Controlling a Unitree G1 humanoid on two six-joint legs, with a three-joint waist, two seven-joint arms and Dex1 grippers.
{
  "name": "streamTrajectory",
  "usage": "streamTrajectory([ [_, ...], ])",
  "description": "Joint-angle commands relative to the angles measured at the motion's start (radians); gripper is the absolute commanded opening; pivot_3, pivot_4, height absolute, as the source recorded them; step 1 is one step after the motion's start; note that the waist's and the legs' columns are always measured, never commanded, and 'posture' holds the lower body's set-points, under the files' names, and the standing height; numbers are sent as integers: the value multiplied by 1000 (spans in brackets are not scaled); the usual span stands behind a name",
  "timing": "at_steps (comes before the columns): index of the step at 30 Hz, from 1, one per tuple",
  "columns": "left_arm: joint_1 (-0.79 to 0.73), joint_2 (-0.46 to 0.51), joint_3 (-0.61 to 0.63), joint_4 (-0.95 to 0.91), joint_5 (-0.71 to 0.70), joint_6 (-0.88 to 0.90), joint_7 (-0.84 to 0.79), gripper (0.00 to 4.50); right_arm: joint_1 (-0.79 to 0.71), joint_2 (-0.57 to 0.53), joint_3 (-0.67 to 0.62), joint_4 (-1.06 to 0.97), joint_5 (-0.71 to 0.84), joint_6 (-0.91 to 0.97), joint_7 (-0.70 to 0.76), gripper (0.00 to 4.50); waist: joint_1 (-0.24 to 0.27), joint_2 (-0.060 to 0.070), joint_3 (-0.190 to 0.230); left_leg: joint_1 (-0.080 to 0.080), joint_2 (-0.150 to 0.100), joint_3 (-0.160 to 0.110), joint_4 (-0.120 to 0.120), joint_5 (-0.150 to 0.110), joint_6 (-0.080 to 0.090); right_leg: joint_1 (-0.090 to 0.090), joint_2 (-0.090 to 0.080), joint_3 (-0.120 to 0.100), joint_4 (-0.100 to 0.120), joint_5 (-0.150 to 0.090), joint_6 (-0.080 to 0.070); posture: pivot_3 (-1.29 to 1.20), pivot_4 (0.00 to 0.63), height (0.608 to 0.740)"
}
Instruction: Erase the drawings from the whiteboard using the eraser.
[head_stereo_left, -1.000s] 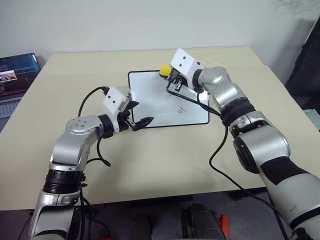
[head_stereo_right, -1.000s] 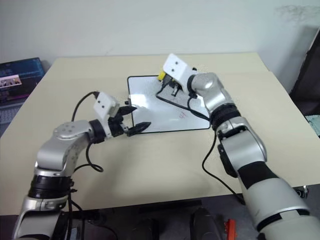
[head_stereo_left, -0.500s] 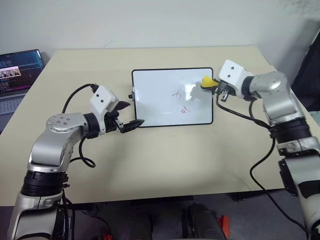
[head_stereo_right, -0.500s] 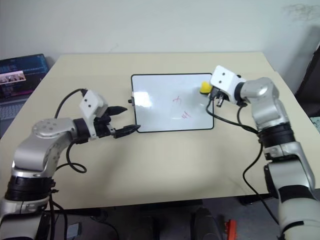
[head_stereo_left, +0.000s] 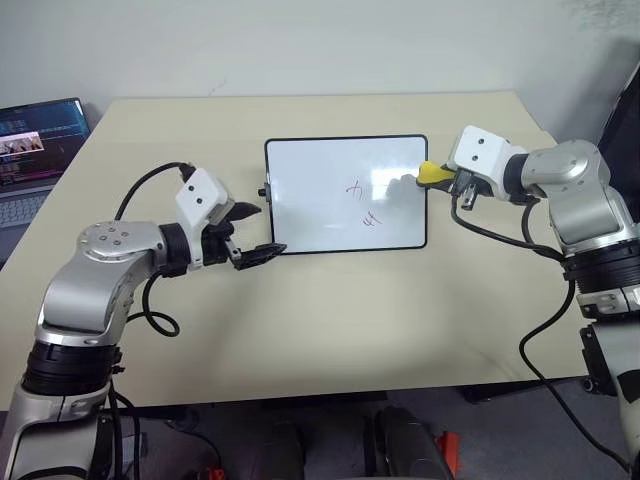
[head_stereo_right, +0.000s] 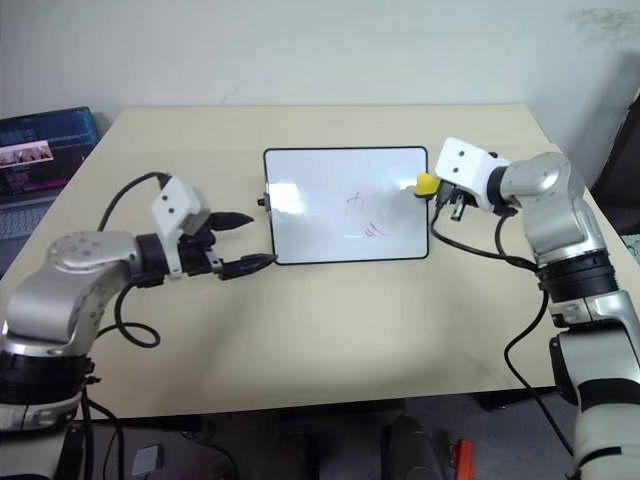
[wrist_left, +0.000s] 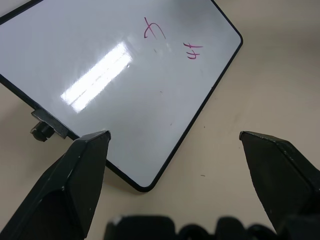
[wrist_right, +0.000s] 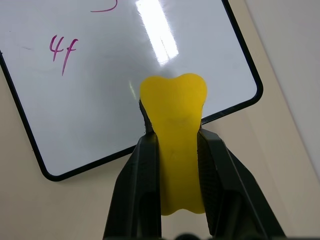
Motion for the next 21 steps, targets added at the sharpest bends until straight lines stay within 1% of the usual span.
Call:
streamTrajectory([
  [1, -9, 12, 28, -39, -12, 0, 11, 4500, -42, -3, -7, 10, 3, -24, -2, 671, 0, 0, 0, 0, 0, 0, 0, 0, 0, 0, 0, 0, 0, 0, 0, 0, 150, 740],
  [6, -5, 13, 28, -39, -11, -4, 14, 4500, -57, 7, -8, 33, 2, -36, -12, 671, 0, 0, 0, 0, 0, 0, 0, 0, 0, 0, 0, 0, 0, 0, 0, 0, 150, 740],
  [9, -9, 13, 26, -33, -8, -10, 15, 4500, -78, 32, -23, 56, 12, -47, -41, 671, -1, 0, 0, 0, 0, 0, 0, 0, 0, 0, 0, 0, 0, 0, 0, 0, 150, 740],
  [11, -11, 11, 24, -30, -7, -14, 16, 4500, -105, 67, -43, 81, 28, -60, -83, 671, -2, 0, 0, 0, 0, 0, 0, 0, 0, 0, 0, 0, 1, 0, 0, 0, 150, 740],
  [13, -11, 11, 22, -29, -5, -18, 18, 4500, -115, 81, -43, 89, 31, -62, -90, 671, -1, 0, 0, 0, 0, 0, 0, 0, 0, 0, 0, 0, 1, 0, 0, 0, 150, 740],
  [21, -11, 11, 24, -31, -7, -21, 22, 4500, -119, 87, -30, 93, 28, -68, -90, 671, 4, 0, 0, -1, 0, 0, 0, 0, 0, 0, 0, 0, 1, 0, 0, 0, 150, 740],
])
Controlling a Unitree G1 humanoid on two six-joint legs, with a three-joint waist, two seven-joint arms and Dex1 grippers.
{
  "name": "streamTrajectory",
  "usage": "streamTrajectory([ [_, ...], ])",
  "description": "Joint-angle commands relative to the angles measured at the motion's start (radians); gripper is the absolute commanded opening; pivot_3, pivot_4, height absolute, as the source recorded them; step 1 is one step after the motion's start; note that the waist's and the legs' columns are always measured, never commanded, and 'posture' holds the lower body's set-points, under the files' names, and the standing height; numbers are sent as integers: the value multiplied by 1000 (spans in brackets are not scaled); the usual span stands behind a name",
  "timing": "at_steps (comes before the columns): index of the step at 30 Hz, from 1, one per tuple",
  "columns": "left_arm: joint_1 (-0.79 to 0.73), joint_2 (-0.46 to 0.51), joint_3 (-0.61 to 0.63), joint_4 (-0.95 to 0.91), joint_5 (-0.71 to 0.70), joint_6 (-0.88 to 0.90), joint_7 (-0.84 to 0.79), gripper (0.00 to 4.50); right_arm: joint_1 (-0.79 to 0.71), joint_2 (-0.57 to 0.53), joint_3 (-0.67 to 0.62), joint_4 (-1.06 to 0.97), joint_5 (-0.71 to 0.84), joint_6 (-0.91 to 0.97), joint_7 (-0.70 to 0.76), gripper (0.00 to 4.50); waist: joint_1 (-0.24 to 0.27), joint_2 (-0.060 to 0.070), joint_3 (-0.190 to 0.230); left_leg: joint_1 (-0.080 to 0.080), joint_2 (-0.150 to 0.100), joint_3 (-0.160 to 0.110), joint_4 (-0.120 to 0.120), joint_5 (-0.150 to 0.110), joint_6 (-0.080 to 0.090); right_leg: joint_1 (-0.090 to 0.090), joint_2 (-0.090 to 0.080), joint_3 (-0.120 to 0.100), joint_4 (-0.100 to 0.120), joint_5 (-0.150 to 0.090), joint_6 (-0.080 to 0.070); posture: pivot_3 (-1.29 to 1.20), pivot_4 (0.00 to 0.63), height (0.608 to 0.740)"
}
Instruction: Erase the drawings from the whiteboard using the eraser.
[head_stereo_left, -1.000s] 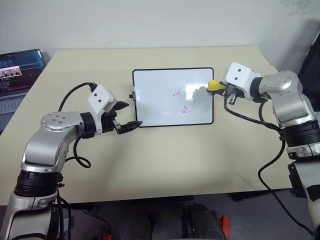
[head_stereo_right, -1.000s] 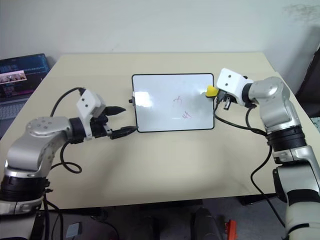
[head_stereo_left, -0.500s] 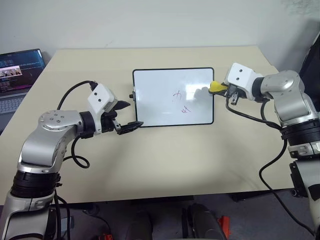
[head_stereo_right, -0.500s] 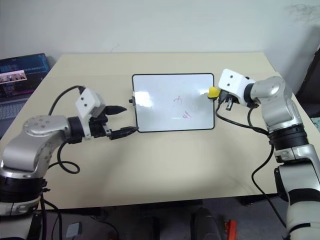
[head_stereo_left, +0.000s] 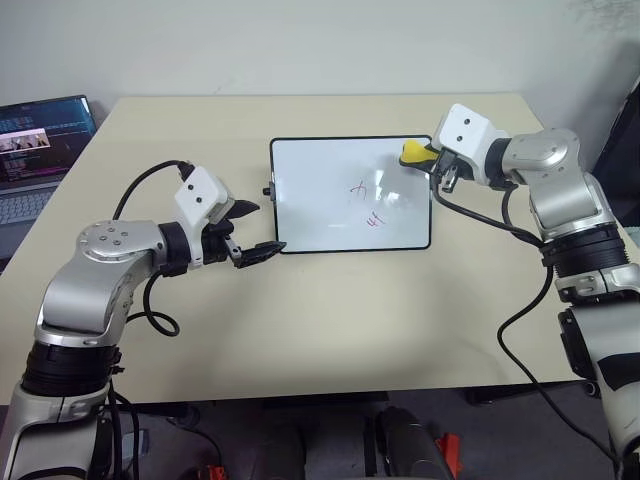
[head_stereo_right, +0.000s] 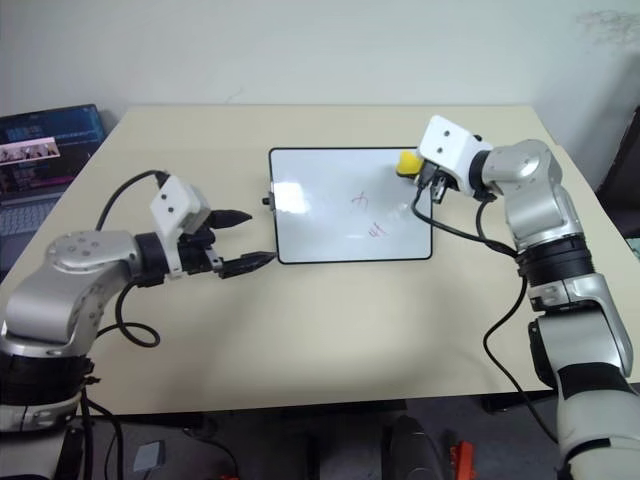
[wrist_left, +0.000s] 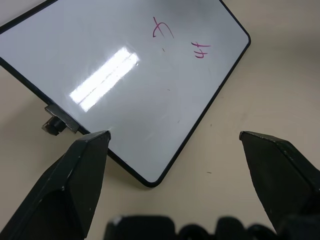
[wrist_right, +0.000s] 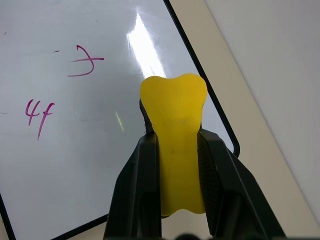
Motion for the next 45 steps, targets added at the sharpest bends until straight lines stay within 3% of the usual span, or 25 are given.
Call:
streamTrajectory([
  [1, -12, 11, 24, -26, -8, -14, 1, 4500, -30, -4, -23, -15, 16, -19, -6, 671, 0, 0, 0, 0, 0, 0, 0, 0, 0, 0, 0, 0, 0, 0, 0, 0, 150, 740],
  [8, -6, 15, 27, -27, -8, -14, -1, 4500, -21, 13, -21, -44, 30, -3, 6, 671, -3, 0, 0, 0, 0, 0, 0, 0, 0, 0, 0, 0, 0, 0, 0, 0, 150, 740],
  [15, -1, -18, -11, -34, -6, -7, 8, 4500, 45, 118, 12, -162, 58, 57, -3, 671, -4, 0, 0, 0, 0, 0, 1, 0, 0, 0, 0, 0, 2, 0, 0, 0, 150, 740],
  [19, 3, -58, -39, -22, -3, -7, 17, 4500, 41, 188, 10, -63, 49, 31, -85, 671, -4, 0, 0, 0, 0, 0, 3, 0, 0, 0, 0, 0, 3, 0, 0, 0, 150, 740],
  [34, 46, -94, -56, -39, -6, 2, 36, 4500, -133, 279, 115, 361, -151, -207, -369, 671, -10, 0, 0, 0, 0, 0, 2, 0, 0, 0, 0, 0, 3, 0, 0, 0, 150, 740],
  [45, 61, -82, -39, -48, -12, 6, 45, 4500, -15, 290, 211, 282, -202, -170, -238, 641, -16, -1, -1, 8, 0, -1, 3, 0, 0, 8, 0, 0, 3, 0, 0, 0, 150, 740],
])
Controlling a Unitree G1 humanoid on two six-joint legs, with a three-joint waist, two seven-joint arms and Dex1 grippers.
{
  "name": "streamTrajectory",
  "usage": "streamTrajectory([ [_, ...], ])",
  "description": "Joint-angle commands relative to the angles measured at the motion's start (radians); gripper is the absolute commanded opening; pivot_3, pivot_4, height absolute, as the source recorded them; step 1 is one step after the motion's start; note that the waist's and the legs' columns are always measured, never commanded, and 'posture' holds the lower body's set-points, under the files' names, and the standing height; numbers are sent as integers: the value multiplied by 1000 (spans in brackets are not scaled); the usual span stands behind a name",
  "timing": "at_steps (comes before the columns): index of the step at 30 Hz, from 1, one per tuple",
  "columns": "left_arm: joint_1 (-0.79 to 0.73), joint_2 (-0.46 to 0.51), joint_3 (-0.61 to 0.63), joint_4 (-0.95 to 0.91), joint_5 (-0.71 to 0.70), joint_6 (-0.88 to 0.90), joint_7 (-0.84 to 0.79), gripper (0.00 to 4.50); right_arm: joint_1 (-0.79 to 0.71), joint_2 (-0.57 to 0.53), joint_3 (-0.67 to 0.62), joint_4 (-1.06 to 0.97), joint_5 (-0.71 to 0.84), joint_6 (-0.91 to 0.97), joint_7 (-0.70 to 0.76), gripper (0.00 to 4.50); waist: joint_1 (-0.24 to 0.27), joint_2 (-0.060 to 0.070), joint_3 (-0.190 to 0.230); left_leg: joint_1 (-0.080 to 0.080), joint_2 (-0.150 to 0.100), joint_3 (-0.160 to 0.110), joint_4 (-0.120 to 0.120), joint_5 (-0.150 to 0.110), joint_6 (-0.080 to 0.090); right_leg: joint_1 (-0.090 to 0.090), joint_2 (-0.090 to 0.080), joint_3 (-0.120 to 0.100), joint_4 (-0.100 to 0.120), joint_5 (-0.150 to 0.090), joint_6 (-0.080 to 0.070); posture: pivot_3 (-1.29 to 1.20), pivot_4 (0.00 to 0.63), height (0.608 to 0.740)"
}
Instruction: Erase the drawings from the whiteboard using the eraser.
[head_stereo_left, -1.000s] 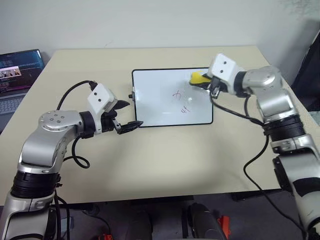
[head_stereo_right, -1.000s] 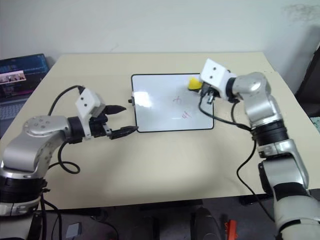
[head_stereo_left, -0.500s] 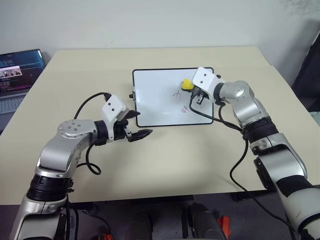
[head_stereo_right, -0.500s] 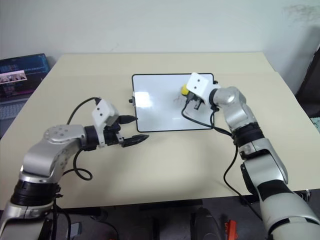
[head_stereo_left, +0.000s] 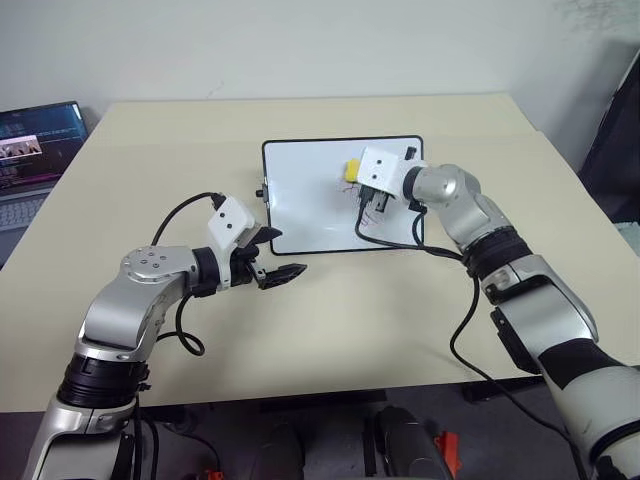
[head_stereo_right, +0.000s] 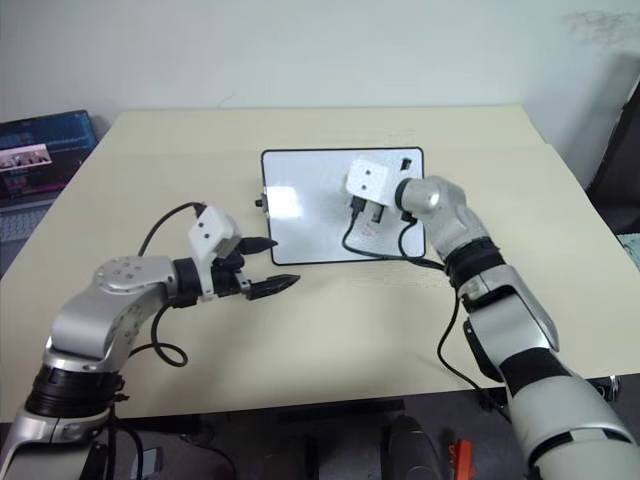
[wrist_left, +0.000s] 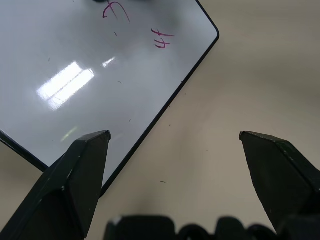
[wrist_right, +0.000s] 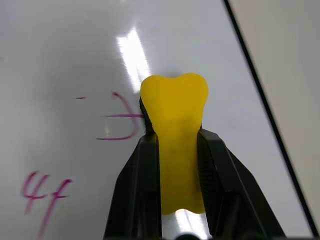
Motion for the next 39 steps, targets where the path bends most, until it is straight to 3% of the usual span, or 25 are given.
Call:
streamTrajectory([
  [1, -5, 15, 31, -40, -13, 0, 1, 4500, 50, -6, 33, -43, -21, 35, 64, 640, 0, 0, 0, 2, 0, 0, 0, 0, 0, 2, 0, 0, 0, 0, 0, 0, 150, 740],
  [10, -18, 14, 33, -28, -12, -7, -2, 4500, 51, -30, 15, -61, -27, 52, 62, 635, 0, 0, 0, 7, 0, 0, 0, 0, 0, 6, 0, 0, 0, -1, 2, 0, 150, 740],
  [21, -38, 5, 21, -14, -6, -13, -3, 4500, -128, -62, -38, 150, -27, 8, -127, 565, 3, 0, 0, 6, 0, 0, 0, 1, 0, 6, 0, 1, -1, -1, 2, 0, 150, 740],
  [26, -45, 0, 17, -9, -5, -15, -3, 4500, -107, -53, -24, 157, -29, -13, -95, 564, 1, 0, 0, 6, 0, 0, -1, 1, 1, 6, 0, 2, -2, 0, 0, 0, 150, 740],
  [39, -48, 33, 38, -3, -3, -18, -17, 4500, 33, -87, -51, -116, 15, 50, 76, 545, -10, 0, 0, 6, 0, 0, -1, 1, 1, 6, 1, 3, -1, -2, 3, 0, 150, 740],
])
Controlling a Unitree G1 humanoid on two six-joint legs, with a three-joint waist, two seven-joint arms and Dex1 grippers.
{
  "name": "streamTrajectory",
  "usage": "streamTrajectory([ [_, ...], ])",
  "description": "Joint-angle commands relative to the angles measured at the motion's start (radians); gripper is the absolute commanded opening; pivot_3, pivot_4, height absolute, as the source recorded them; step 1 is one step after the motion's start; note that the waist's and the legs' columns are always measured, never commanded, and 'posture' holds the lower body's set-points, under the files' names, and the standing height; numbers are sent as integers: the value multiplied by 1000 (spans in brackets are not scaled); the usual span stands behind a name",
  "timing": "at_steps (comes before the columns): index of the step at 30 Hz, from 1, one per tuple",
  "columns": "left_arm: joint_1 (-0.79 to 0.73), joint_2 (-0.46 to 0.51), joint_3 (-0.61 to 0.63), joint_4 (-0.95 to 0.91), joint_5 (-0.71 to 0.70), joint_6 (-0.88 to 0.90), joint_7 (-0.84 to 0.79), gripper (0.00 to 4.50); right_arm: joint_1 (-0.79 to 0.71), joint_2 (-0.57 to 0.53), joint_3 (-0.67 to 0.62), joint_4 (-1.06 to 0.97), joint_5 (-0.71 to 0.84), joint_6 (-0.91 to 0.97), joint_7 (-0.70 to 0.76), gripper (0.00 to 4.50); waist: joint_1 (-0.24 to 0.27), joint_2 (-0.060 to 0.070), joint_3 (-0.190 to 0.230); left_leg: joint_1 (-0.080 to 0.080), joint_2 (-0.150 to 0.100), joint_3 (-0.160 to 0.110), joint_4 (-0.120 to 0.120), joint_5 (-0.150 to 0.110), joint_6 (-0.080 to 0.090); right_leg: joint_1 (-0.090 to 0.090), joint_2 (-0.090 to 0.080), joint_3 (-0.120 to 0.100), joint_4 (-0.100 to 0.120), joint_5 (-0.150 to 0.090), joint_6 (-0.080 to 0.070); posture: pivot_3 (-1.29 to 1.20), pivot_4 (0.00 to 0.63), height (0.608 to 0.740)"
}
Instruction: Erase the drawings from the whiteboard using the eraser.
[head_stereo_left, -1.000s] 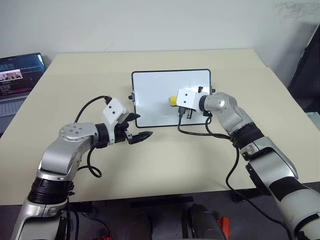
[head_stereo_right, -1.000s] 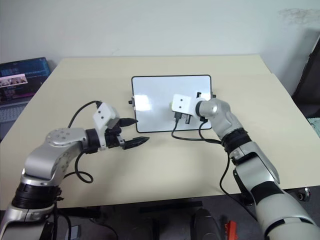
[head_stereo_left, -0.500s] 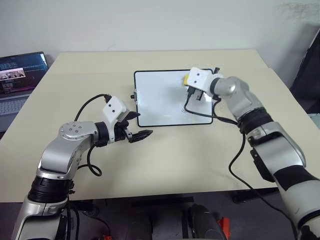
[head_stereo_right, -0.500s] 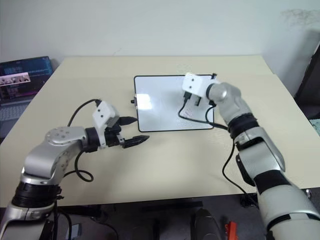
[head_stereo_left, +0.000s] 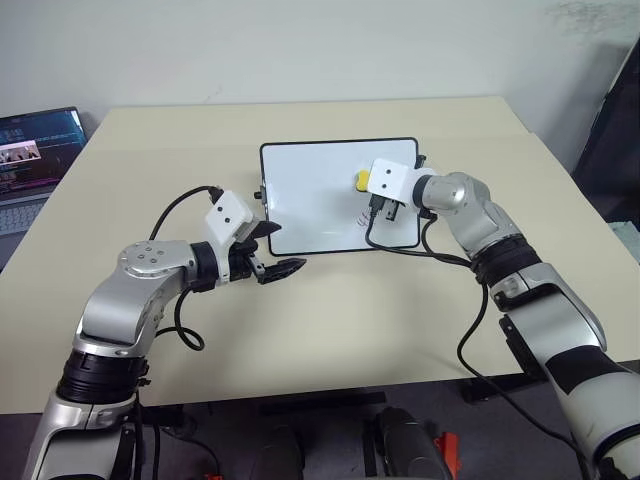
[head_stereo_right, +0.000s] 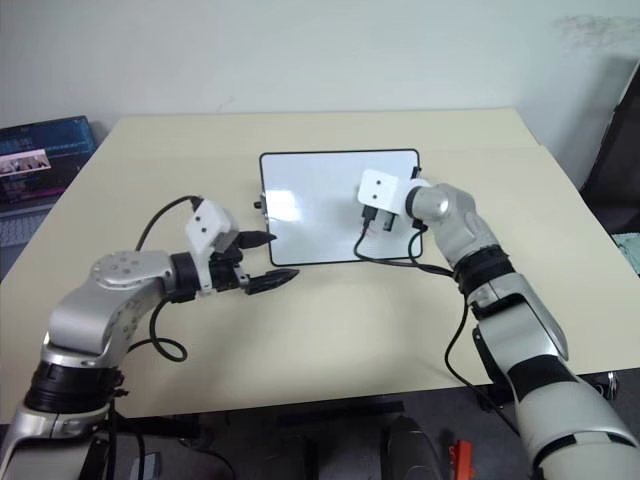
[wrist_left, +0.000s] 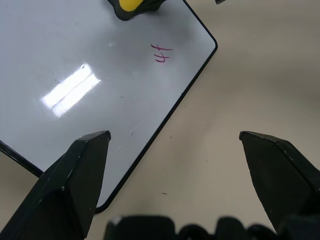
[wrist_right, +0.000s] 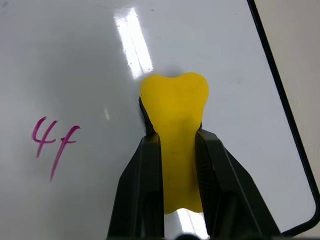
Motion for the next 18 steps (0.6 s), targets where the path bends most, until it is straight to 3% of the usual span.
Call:
streamTrajectory([
  [1, -28, 35, 36, -3, -1, -19, -16, 4500, 8, -49, -55, -119, 57, 47, 83, 545, 1, 0, 0, 0, 0, 0, 0, 0, 0, 0, 0, 0, 0, 0, 0, 0, 150, 740],
  [9, -67, 56, 38, 12, 7, -32, -29, 4500, 41, -165, -182, -351, 236, 70, 253, 544, 9, 0, 1, -9, 0, -1, -1, 0, 0, -6, 0, -1, -3, 1, -3, 0, 150, 740],
  [12, -83, 69, 41, -2, 3, -31, -41, 4500, 65, -268, -185, -357, 222, 72, 316, 542, 15, 0, 1, -9, 0, -1, -1, 0, 0, -6, 0, -2, -3, 1, -2, 0, 150, 740],
  [18, -88, 99, 32, -1, 14, -42, -62, 4500, 71, -369, -177, -345, 204, 74, 352, 536, 21, 0, 1, -10, 0, 0, -1, 0, 0, -7, 0, -2, -4, 1, -2, 0, 150, 740],
])
